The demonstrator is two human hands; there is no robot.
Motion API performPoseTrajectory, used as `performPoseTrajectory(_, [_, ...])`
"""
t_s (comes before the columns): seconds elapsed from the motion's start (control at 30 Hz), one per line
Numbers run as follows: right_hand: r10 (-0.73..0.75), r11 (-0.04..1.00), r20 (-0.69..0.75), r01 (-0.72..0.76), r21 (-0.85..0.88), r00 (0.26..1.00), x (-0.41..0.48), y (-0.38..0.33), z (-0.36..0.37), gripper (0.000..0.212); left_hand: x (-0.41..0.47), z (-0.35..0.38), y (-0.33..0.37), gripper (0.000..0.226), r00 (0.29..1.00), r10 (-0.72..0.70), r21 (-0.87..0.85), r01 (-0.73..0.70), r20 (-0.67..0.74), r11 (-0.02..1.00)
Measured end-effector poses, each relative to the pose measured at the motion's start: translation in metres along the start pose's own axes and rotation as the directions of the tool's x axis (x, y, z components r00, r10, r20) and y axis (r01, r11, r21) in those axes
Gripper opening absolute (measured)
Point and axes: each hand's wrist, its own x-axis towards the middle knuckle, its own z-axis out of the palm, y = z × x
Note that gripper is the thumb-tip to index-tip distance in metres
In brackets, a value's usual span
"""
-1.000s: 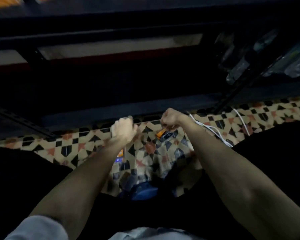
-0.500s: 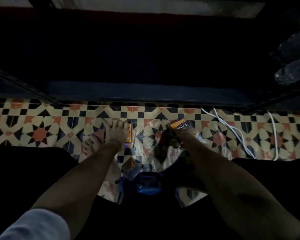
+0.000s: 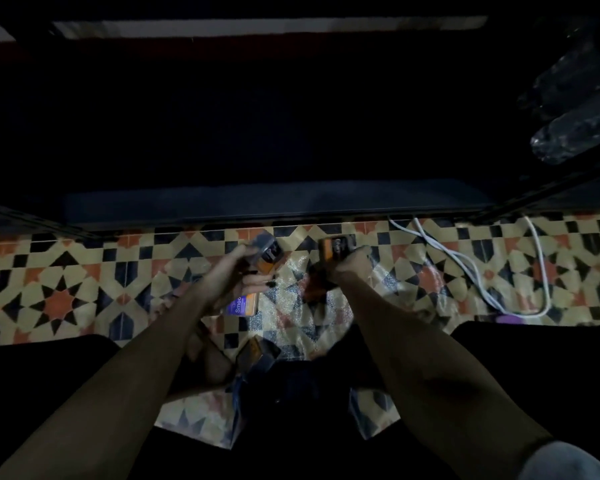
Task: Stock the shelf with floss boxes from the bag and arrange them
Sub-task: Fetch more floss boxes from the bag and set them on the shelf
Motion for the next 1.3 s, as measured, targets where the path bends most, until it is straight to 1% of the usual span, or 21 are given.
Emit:
performPoseTrajectory(0.03, [0.007,1.0,0.062,-0.007,0.0,0.998,-0.007,-0.006,-0.006,0.061,0.003,-0.001,-0.001,0.044,1.0,0.0,-0.084,0.001,0.017,0.996])
performPoseTrajectory(0.07, [0.047,0.996,0.112,-0.055,0.072,0.993,-0.011,-0.01,-0.013,0.051,0.005,0.0,-0.001,0.046,0.999,0.02,-0.154,-0.013,0.039,0.988])
performPoseTrajectory(0.1, [0.061,0.995,0.244,-0.078,0.063,0.968,-0.017,-0.017,-0.024,0.042,0.008,0.001,-0.001,0.049,0.997,0.042,-0.223,-0.026,0.064,0.974])
performPoseTrajectory(0.17, [0.042,0.997,0.521,-0.004,-0.074,0.853,-0.027,-0.03,-0.049,0.038,0.006,0.01,0.004,0.054,0.995,0.073,-0.336,-0.048,0.061,0.941])
performPoseTrajectory(0.23, [0.014,0.974,0.696,0.147,-0.171,0.718,-0.043,-0.045,-0.084,0.036,0.0,0.022,0.012,0.057,0.996,0.069,-0.337,-0.043,0.064,0.94])
performPoseTrajectory(0.27, [-0.002,0.968,0.734,0.185,-0.169,0.68,-0.049,-0.053,-0.102,0.034,-0.004,0.03,0.017,0.06,0.994,0.072,-0.295,-0.043,0.088,0.955])
performPoseTrajectory(0.33, [-0.071,0.961,0.742,0.244,-0.127,0.666,-0.058,-0.069,-0.136,0.034,-0.016,0.046,0.028,0.071,0.984,0.092,-0.233,-0.054,0.154,0.971])
performPoseTrajectory(0.43, [-0.143,0.94,0.758,0.328,-0.098,0.636,-0.083,-0.097,-0.192,0.045,-0.03,0.072,0.047,0.091,0.975,0.132,-0.201,-0.095,0.177,0.975])
performPoseTrajectory(0.5, [-0.191,0.92,0.766,0.385,-0.079,0.614,-0.111,-0.114,-0.233,0.052,-0.046,0.094,0.063,0.103,0.966,0.144,-0.111,-0.122,0.216,0.986])
performPoseTrajectory(0.57, [-0.236,0.899,0.768,0.434,-0.059,0.595,-0.137,-0.131,-0.267,0.056,-0.057,0.114,0.076,0.1,0.945,0.186,-0.019,-0.188,0.269,0.982])
performPoseTrajectory(0.63, [-0.304,0.86,0.761,0.508,-0.038,0.573,-0.169,-0.143,-0.304,0.057,-0.08,0.14,0.091,0.077,0.912,0.221,0.095,-0.268,0.345,0.959])
performPoseTrajectory(0.67, [-0.354,0.836,0.748,0.549,-0.017,0.561,-0.186,-0.147,-0.325,0.056,-0.097,0.156,0.101,0.059,0.884,0.249,0.125,-0.32,0.396,0.939])
performPoseTrajectory(0.73, [-0.434,0.809,0.71,0.587,0.036,0.554,-0.215,-0.158,-0.364,0.055,-0.122,0.182,0.116,0.034,0.807,0.328,0.108,-0.43,0.491,0.897])
performPoseTrajectory(0.8, [-0.532,0.774,0.631,0.626,0.092,0.565,-0.245,-0.165,-0.405,0.054,-0.15,0.207,0.138,0.028,0.668,0.458,0.094,-0.617,0.586,0.781])
performPoseTrajectory(0.87, [-0.635,0.718,0.522,0.685,0.127,0.569,-0.272,-0.172,-0.443,0.051,-0.178,0.233,0.165,0.032,0.499,0.574,0.106,-0.807,0.65,0.581])
performPoseTrajectory(0.93, [-0.706,0.666,0.413,0.738,0.11,0.575,-0.293,-0.183,-0.471,0.046,-0.204,0.256,0.193,0.034,0.362,0.666,0.118,-0.916,0.652,0.382])
performPoseTrajectory(1.0, [-0.753,0.629,0.263,0.777,0.021,0.603,-0.307,-0.194,-0.494,0.039,-0.226,0.284,0.221,0.032,0.233,0.739,0.185,-0.972,0.632,0.147])
performPoseTrajectory(1.07, [-0.759,0.635,0.098,0.765,-0.11,0.644,-0.314,-0.207,-0.505,0.038,-0.235,0.305,0.243,0.028,0.125,0.807,0.289,-0.955,0.578,-0.059])
performPoseTrajectory(1.13, [-0.76,0.639,-0.052,0.732,-0.236,0.647,-0.314,-0.222,-0.508,0.039,-0.231,0.321,0.26,0.032,0.071,0.886,0.439,-0.885,0.458,-0.156])
performPoseTrajectory(1.23, [-0.769,0.613,-0.207,0.604,-0.51,0.605,-0.305,-0.245,-0.503,0.042,-0.213,0.334,0.269,0.036,0.095,0.963,0.629,-0.772,0.253,-0.089])
performPoseTrajectory(1.3, [-0.795,0.559,-0.257,0.501,-0.661,0.549,-0.297,-0.257,-0.495,0.043,-0.2,0.342,0.267,0.037,0.115,0.976,0.706,-0.706,0.184,-0.049])
